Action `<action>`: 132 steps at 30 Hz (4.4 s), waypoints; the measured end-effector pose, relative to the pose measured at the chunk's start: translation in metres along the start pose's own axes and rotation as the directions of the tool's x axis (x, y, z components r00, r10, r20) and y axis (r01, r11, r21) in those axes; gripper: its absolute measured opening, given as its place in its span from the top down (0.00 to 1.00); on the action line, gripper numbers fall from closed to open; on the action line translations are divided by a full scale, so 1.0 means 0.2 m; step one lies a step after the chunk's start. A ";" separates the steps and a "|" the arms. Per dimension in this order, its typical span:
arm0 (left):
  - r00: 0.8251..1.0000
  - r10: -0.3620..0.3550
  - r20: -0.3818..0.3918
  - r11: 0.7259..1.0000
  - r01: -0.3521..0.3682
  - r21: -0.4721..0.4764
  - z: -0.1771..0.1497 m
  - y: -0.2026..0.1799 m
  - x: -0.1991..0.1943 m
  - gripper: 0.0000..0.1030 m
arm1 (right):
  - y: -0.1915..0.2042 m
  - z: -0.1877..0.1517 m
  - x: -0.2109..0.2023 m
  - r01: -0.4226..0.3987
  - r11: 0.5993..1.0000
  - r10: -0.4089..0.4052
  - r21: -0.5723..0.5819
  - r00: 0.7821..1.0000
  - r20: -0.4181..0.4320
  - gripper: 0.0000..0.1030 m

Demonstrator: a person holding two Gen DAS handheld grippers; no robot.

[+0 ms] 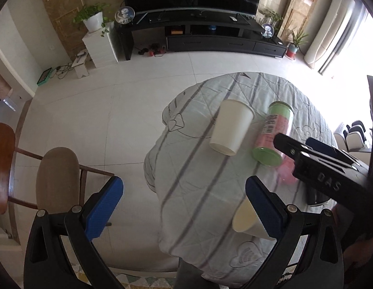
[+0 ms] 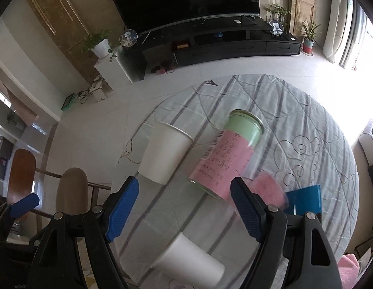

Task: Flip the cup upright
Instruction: 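Close the right gripper on the white paper cup and lift it, then rotate the held white cup with the right gripper, opening upward, then lower the upright white cup onto the cloth beside the blue can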

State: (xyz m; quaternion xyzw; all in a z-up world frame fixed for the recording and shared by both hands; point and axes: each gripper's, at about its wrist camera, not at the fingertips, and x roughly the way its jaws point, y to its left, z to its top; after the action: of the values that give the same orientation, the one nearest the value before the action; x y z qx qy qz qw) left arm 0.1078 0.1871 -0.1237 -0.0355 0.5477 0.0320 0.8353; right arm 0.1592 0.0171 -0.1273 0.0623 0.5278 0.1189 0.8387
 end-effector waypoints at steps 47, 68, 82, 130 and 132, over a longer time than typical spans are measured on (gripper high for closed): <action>0.998 -0.045 -0.033 0.996 0.042 -0.077 -0.04 -0.06 0.06 0.00 | -0.03 0.02 0.01 0.051 0.992 -0.071 -0.118 0.982 -0.172 0.30; 0.997 0.012 -0.081 0.988 -0.025 -0.154 -0.55 -0.68 -0.06 0.00 | -0.51 -0.67 0.00 -0.107 0.932 -0.032 -0.346 0.927 -0.373 0.29; 0.991 -0.069 -0.113 0.987 0.051 -0.155 -0.58 -1.14 0.10 0.00 | -1.15 -0.57 -0.38 0.034 0.987 -0.077 -0.159 0.959 -0.272 0.29; 0.997 -0.067 -0.036 0.993 0.063 -0.100 -0.66 -1.22 0.31 0.37 | -1.33 -0.65 -0.30 0.090 0.992 -0.115 -0.088 0.931 -0.346 0.29; 0.997 -0.069 -0.036 0.993 0.065 -0.102 -0.67 -1.22 0.30 0.33 | -1.31 -0.66 -0.30 0.089 0.992 -0.116 -0.093 0.929 -0.350 0.29</action>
State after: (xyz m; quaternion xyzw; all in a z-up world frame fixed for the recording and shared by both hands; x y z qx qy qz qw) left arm 0.0319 -0.0670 -0.2272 -0.0964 0.5602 0.0309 0.8221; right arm 0.0507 -0.2548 -0.1939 -0.0194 0.6681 0.1040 0.7365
